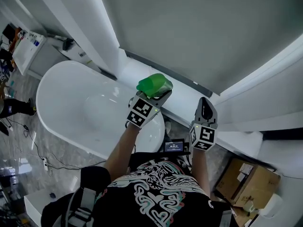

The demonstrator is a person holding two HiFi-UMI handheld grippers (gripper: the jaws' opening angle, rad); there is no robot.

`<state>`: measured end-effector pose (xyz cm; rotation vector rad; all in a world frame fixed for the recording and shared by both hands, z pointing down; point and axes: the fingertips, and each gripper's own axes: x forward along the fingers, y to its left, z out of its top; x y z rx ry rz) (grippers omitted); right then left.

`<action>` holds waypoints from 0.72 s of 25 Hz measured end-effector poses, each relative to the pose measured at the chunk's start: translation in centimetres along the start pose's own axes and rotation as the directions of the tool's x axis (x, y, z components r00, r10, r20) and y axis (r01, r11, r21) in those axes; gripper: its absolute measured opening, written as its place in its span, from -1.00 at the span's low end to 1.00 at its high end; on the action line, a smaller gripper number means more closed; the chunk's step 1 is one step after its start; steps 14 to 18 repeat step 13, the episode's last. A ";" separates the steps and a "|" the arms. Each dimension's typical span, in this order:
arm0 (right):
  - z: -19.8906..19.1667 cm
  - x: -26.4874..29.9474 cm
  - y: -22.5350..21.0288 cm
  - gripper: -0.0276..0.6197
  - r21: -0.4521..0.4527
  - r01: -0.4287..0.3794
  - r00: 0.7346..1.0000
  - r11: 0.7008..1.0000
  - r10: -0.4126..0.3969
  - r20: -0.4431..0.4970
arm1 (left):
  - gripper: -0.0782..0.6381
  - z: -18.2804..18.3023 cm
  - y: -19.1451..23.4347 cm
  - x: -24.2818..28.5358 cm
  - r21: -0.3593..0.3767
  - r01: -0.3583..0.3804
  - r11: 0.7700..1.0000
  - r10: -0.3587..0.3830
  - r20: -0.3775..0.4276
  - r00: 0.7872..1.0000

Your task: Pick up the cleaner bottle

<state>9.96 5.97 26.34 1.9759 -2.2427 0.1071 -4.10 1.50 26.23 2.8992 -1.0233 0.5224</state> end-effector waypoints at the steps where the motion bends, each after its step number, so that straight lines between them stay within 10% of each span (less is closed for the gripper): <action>1: -0.1 0.0 0.0 -0.83 0.001 -0.001 1.000 1.000 0.001 -0.001 | -0.19 0.0 0.0 0.0 0.014 0.000 1.000 0.000 -0.006 1.000; 18: -0.7 0.6 -0.5 -0.83 0.020 -0.015 1.000 1.000 0.015 -0.010 | -0.19 0.0 -0.7 1.6 0.019 0.028 0.999 -0.028 -0.018 0.999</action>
